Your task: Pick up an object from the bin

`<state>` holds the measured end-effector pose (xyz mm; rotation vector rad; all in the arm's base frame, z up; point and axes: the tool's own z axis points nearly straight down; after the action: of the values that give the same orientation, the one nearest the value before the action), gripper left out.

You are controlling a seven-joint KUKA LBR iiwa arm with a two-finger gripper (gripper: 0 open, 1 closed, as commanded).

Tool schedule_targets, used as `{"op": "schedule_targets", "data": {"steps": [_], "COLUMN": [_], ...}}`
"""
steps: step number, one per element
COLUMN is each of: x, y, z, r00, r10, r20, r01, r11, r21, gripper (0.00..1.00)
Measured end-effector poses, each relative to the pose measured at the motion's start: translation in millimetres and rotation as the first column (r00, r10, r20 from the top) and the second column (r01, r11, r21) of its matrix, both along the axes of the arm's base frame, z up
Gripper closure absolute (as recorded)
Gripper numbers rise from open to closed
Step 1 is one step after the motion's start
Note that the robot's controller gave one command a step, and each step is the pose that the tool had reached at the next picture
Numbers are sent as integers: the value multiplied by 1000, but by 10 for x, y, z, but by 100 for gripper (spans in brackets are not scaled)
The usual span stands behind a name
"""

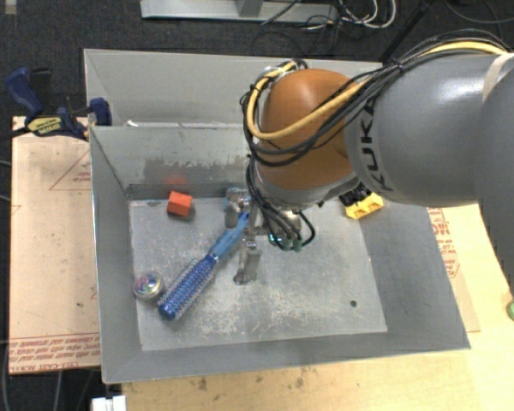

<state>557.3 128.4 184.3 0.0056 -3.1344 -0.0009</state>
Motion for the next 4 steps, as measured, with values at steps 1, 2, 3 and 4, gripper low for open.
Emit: {"op": "schedule_targets", "data": {"steps": [1, 2, 3, 4], "x": [-69, -66, -62, -59], "y": [378, 384, 388, 392], "z": [-1165, -1164, -1163, -1162], "r00": [833, 835, 836, 838], "r10": [553, 551, 548, 545], "r20": [5, 6, 8, 9], "r01": [-553, -551, -548, -545], "r11": [833, 835, 836, 838], "r21": [2, 4, 6, 8], "gripper": [0, 0, 0, 0]}}
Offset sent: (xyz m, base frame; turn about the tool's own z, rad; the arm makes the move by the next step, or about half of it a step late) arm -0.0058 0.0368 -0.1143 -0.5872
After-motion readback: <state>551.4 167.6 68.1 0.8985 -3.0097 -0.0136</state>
